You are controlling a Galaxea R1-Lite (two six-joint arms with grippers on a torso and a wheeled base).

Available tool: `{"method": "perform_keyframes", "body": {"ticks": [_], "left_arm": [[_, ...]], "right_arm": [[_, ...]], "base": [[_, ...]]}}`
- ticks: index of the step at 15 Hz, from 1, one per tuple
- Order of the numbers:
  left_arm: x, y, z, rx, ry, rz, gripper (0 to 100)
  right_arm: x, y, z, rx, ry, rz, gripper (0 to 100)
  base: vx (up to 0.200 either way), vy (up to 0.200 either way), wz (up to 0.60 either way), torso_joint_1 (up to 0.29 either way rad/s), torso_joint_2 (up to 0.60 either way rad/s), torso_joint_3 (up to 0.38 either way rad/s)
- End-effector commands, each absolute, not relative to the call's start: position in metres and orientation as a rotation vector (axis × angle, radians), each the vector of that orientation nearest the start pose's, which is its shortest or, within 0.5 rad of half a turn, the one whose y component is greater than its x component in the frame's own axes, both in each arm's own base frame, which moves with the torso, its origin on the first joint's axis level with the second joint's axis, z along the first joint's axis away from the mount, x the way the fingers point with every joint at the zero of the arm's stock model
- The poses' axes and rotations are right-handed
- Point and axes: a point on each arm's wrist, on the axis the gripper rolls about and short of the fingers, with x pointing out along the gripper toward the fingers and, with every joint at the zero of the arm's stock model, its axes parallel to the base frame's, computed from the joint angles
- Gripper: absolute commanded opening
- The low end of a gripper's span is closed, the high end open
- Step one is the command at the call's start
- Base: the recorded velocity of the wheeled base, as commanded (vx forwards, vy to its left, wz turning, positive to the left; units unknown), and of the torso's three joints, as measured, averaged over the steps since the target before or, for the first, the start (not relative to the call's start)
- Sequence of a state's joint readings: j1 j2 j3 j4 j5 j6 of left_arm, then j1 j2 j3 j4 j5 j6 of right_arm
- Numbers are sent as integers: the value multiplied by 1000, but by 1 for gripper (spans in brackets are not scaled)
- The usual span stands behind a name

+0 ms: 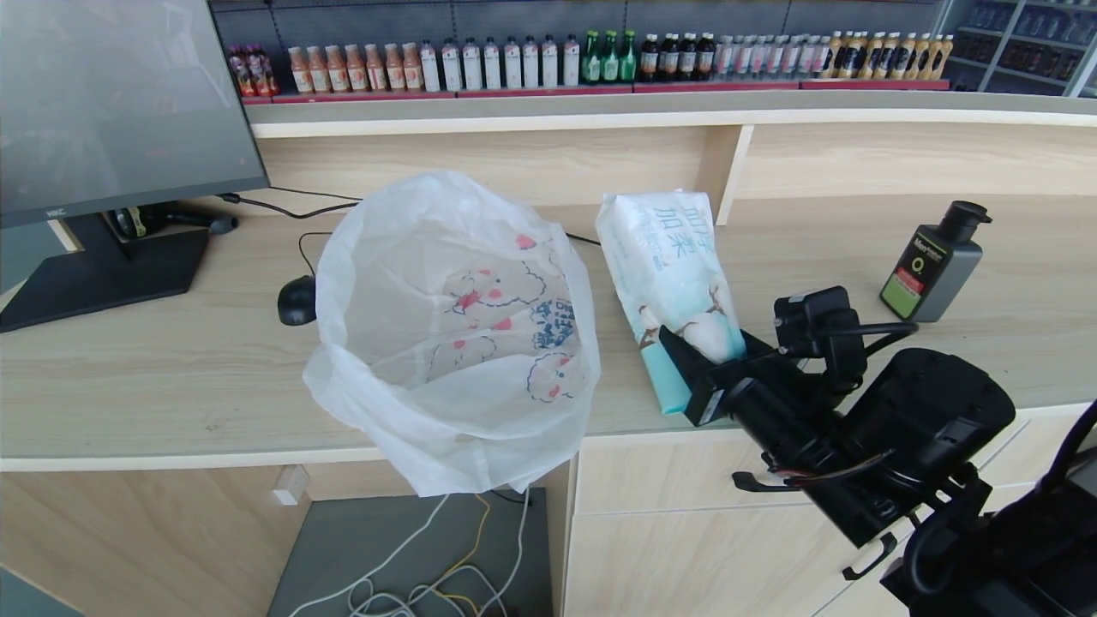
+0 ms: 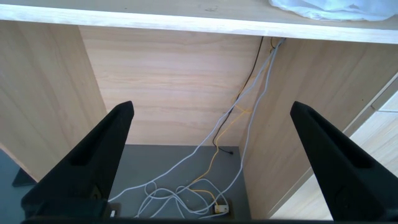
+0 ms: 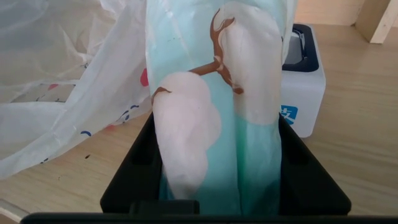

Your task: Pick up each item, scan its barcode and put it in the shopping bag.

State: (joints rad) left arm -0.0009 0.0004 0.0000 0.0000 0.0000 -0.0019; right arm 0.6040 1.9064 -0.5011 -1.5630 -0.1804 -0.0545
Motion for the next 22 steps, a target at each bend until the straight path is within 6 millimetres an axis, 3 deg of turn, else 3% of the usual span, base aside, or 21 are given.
{"method": "perform_keyframes", "body": {"ticks": [1, 8, 13, 22], "left_arm": [[-23, 0, 75, -3, 0, -2, 100], [-23, 0, 75, -2, 0, 0, 100], [-23, 0, 75, -2, 0, -2, 100], [-23, 0, 75, -2, 0, 0, 100]], "right_arm": [[251, 168, 141, 9, -163, 413, 0], [249, 167, 145, 31, -173, 400, 0], [230, 157, 169, 62, -238, 407, 0], [206, 142, 191, 102, -307, 415, 0]], "base": [[0, 0, 0, 0, 0, 0], [0, 0, 0, 0, 0, 0], [0, 0, 0, 0, 0, 0], [0, 0, 0, 0, 0, 0]]}}
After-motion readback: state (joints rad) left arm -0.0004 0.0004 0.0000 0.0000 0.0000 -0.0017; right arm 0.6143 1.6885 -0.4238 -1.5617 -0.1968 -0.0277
